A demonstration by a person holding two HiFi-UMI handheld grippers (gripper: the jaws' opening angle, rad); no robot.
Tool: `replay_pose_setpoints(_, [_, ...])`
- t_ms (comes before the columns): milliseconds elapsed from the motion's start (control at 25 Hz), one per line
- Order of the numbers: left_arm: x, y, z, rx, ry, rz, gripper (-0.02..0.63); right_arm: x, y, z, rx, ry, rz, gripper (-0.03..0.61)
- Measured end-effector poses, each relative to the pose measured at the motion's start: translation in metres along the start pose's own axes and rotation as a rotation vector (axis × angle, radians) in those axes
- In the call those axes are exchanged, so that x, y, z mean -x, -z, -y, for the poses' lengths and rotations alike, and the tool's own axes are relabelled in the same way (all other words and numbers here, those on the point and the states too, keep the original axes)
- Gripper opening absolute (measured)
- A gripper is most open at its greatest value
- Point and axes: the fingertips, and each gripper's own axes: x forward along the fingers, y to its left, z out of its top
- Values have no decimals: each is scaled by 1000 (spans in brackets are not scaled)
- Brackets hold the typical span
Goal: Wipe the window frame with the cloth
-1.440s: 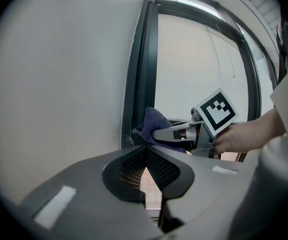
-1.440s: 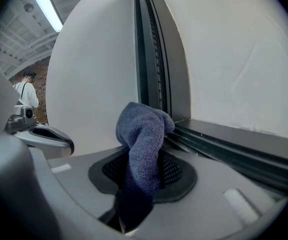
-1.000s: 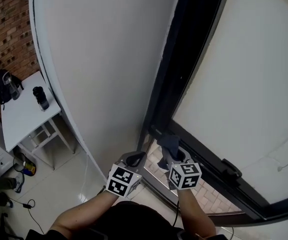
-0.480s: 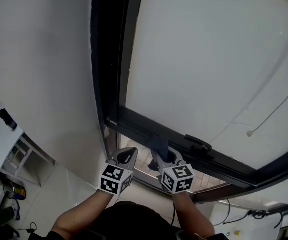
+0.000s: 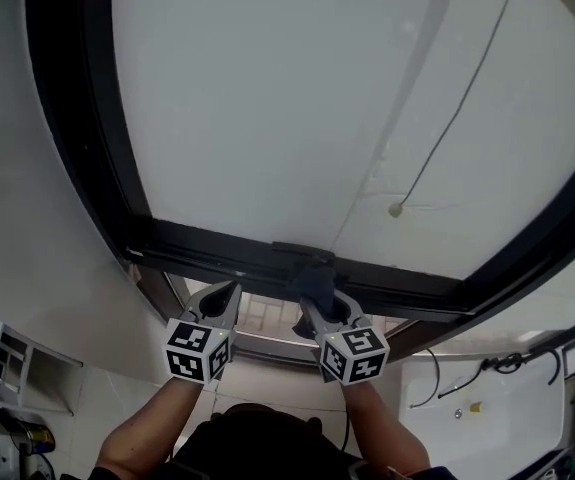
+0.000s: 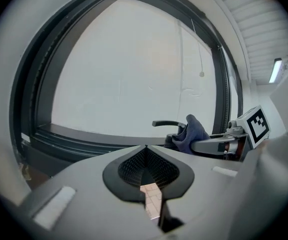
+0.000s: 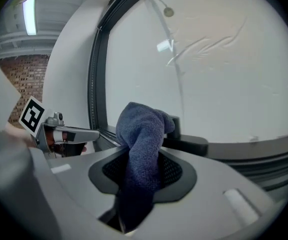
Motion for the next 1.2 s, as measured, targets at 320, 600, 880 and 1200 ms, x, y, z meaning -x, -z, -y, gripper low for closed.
replay_pose_setpoints(320, [-20, -12, 54, -103, 71, -26, -6, 65, 2, 67, -39, 99, 11, 127])
replay_pose_setpoints(600, [-31, -16, 95, -85, 54, 15, -6, 100, 8, 102, -43, 107, 21, 127])
replay_pose_setpoints(880, [-33, -6, 124, -82, 7, -16, -6, 115, 8, 109, -71, 48, 50, 127])
replay_pose_setpoints(1200, [-8, -23, 151, -127, -28, 16, -6, 150, 0, 105, -95, 12, 70, 127])
